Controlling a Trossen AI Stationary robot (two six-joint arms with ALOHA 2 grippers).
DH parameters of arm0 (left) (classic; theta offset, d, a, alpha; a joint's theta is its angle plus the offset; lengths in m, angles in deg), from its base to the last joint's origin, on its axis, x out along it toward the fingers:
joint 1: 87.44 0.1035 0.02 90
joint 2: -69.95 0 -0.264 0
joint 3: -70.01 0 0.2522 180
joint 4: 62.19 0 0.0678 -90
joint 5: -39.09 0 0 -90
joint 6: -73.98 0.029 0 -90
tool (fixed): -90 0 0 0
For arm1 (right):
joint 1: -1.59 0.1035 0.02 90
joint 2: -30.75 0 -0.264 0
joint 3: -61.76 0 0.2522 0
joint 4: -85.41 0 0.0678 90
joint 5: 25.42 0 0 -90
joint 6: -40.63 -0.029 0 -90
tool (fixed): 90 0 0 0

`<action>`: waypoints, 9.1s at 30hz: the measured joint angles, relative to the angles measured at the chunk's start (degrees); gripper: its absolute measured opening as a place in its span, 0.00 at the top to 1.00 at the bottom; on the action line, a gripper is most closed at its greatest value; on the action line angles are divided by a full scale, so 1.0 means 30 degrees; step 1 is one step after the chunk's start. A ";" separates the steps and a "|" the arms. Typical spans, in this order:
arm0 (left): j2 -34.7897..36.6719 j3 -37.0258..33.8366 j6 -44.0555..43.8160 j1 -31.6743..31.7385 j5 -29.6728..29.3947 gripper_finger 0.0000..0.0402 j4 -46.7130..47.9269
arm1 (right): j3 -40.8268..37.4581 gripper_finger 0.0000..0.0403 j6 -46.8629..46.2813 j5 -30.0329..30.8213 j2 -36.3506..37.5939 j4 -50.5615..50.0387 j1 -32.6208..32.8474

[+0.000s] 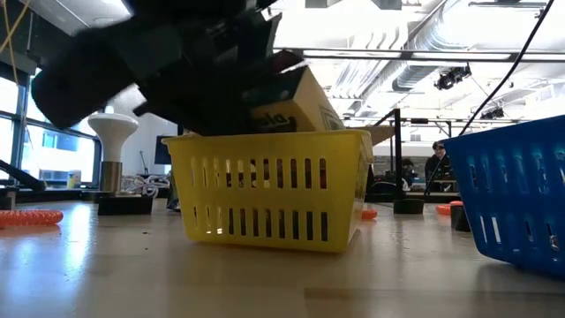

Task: Pick & Place Office Desk Supplies
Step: Put the left yellow crayon box into the yellow box, then adjust the yellow crayon box in the yellow box

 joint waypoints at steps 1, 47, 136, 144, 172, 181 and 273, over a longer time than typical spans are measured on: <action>0.0005 0.0000 -0.0290 -0.0083 0.0001 0.51 0.0030 | 0.0000 0.34 0.0000 0.0000 0.0000 -0.0014 0.0000; -0.0017 0.0219 -0.5560 0.0018 0.1510 0.51 -0.0349 | 0.0000 0.34 -0.0080 -0.0277 0.0000 -0.0102 0.0007; 0.2424 0.0272 -0.2289 0.3348 0.9535 0.51 0.0462 | -0.0007 0.34 -0.0867 -0.0306 -0.0007 -0.0750 0.0381; 0.2397 0.0248 -0.2397 0.3297 0.9535 0.51 0.0324 | -0.0007 0.34 -0.0975 -0.0313 -0.0007 -0.0743 0.0385; 0.1231 0.0246 -0.2014 0.3408 1.2043 0.51 0.0085 | -0.0007 0.34 -0.1005 -0.0300 -0.0007 -0.0837 0.0379; 0.0906 0.0233 -0.2019 0.3606 1.2216 0.51 0.0207 | -0.0007 0.34 -0.1009 -0.0299 -0.0007 -0.0939 0.0386; 0.1092 0.0066 -1.9861 0.4192 1.2583 1.00 0.2949 | 0.0000 0.34 -0.0856 -0.0714 -0.0007 -0.0809 0.0714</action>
